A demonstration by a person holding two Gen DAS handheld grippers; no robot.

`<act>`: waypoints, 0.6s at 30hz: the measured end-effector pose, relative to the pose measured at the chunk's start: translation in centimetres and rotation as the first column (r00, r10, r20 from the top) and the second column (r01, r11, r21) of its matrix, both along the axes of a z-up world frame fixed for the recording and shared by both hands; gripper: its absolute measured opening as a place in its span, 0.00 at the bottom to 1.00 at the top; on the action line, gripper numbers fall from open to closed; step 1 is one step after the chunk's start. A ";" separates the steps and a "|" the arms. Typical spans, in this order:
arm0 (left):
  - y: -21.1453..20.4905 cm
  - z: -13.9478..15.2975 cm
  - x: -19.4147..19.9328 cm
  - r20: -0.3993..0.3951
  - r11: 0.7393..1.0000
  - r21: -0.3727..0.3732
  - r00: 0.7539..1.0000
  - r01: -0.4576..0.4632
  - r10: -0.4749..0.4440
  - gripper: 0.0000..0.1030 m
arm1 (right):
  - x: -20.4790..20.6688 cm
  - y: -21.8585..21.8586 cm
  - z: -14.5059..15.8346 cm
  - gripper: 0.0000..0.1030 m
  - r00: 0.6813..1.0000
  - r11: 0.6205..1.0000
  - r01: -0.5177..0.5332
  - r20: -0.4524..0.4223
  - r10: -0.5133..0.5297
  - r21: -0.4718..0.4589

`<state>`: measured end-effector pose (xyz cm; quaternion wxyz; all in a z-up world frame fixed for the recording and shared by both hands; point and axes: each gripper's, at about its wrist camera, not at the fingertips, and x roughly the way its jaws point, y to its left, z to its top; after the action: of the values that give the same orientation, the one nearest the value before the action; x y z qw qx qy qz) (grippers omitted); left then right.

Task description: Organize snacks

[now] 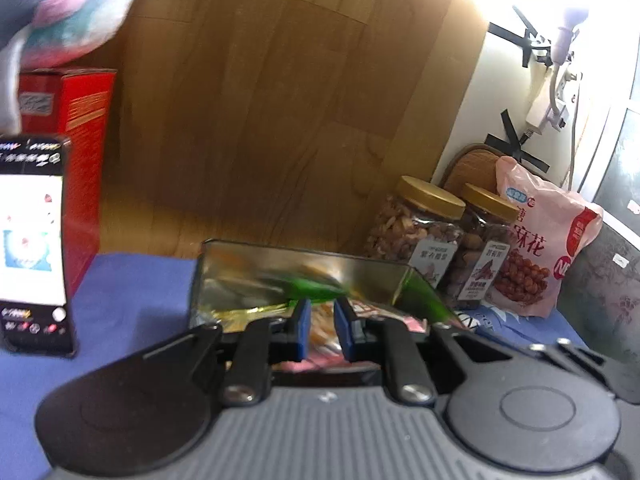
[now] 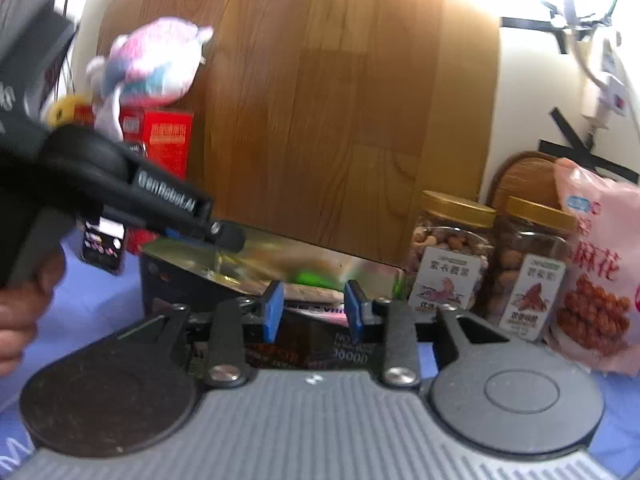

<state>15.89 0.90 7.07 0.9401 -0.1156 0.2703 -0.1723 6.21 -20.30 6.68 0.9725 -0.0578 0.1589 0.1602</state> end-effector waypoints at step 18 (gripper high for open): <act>4.8 -7.1 -6.4 -0.182 0.994 -0.102 0.981 0.044 -0.062 0.26 | 2.4 -1.7 -4.6 0.55 0.890 0.933 0.037 -0.437 0.133 0.359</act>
<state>9.52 5.71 0.01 0.8994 -0.1694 0.3507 -0.1987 8.60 -21.98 2.04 0.8980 0.1550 0.3483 0.2197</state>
